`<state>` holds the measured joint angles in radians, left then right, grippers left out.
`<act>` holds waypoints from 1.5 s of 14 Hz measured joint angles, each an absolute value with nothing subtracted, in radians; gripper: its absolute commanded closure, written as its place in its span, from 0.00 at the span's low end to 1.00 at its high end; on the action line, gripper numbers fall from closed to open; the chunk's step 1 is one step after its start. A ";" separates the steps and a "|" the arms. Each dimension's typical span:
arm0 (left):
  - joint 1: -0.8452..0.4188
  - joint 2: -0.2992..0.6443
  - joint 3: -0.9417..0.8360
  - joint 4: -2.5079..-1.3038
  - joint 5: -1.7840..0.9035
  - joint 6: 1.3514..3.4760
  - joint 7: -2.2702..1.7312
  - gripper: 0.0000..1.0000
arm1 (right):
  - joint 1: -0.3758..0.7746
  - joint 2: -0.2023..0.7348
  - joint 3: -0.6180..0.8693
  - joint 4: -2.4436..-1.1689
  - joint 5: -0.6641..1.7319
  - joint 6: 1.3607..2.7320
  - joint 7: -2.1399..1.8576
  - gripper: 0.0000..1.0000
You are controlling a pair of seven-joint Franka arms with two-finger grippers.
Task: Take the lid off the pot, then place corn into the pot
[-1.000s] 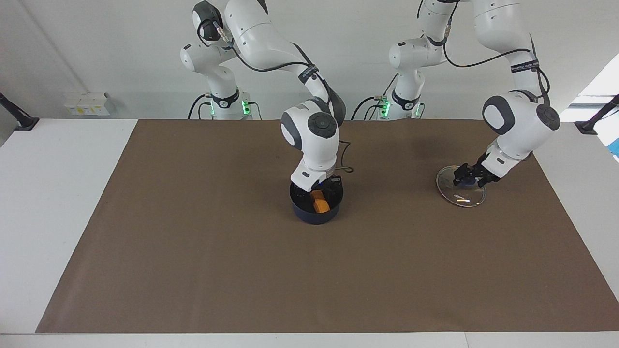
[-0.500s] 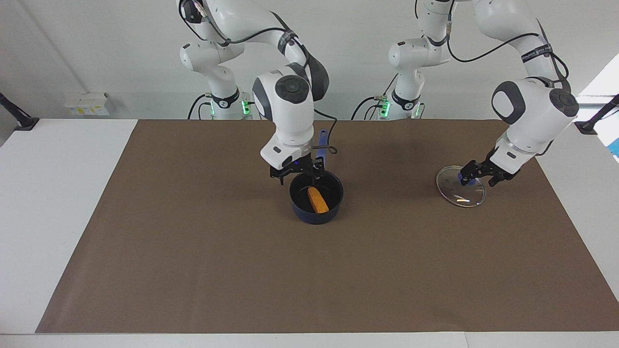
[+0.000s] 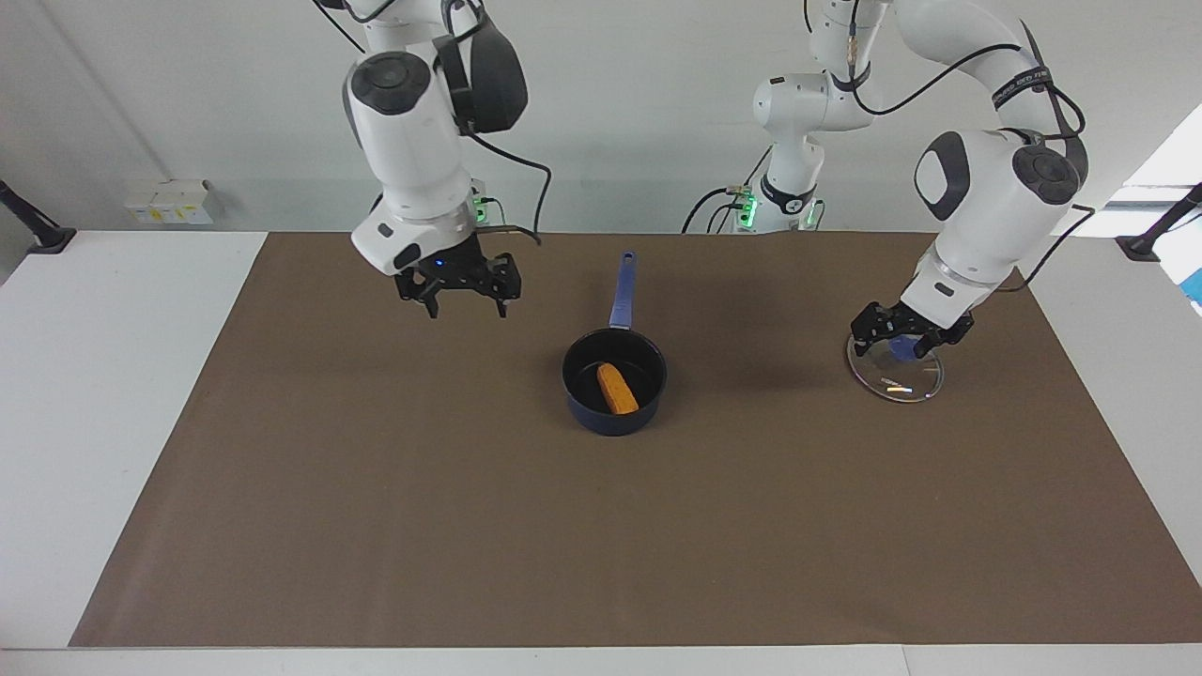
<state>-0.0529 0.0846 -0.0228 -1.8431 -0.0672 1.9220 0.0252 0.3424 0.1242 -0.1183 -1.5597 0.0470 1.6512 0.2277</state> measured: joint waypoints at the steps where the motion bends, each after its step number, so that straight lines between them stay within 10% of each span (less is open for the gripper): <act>1: -0.053 0.083 -0.022 -1.808 -0.067 1.884 0.026 0.00 | 0.311 0.097 -0.118 -1.560 0.047 1.613 0.195 0.00; 10: -0.051 0.077 -0.015 -1.538 -0.028 1.562 0.034 0.00 | 0.100 -0.025 -0.120 -1.545 0.047 1.485 -0.060 0.00; 21: -0.048 0.037 -0.013 -1.528 -0.024 1.468 0.090 0.00 | 0.096 -0.058 -0.169 -1.494 0.020 1.414 -0.126 0.00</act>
